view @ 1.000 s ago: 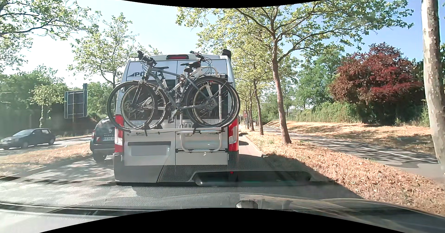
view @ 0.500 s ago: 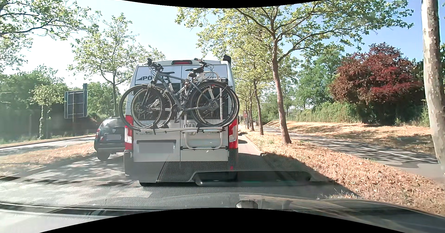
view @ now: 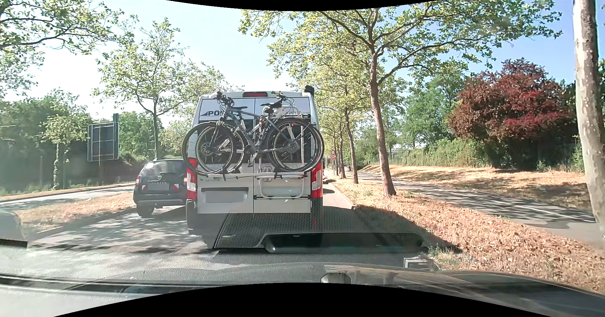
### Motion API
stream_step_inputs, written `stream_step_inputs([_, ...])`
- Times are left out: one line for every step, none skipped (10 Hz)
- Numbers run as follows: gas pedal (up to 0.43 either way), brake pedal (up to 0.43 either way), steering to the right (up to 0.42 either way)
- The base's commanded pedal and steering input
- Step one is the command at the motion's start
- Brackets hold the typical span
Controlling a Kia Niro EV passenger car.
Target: Follow the waypoints while adhering to traffic rules and regulations
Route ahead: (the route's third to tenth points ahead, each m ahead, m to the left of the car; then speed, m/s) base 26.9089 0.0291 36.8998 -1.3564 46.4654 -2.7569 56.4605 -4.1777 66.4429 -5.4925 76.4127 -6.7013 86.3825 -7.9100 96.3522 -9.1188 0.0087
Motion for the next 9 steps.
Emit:
stream_step_inputs([0.0,0.0,-0.002])
stream_step_inputs([0.0,0.0,-0.003])
stream_step_inputs([0.0,0.0,-0.003])
stream_step_inputs([0.0,0.0,-0.003])
stream_step_inputs([0.0,0.0,-0.003])
stream_step_inputs([0.0,0.0,-0.003])
stream_step_inputs([0.039,0.0,-0.004])
stream_step_inputs([0.059,0.0,-0.004])
stream_step_inputs([0.059,0.0,-0.004])
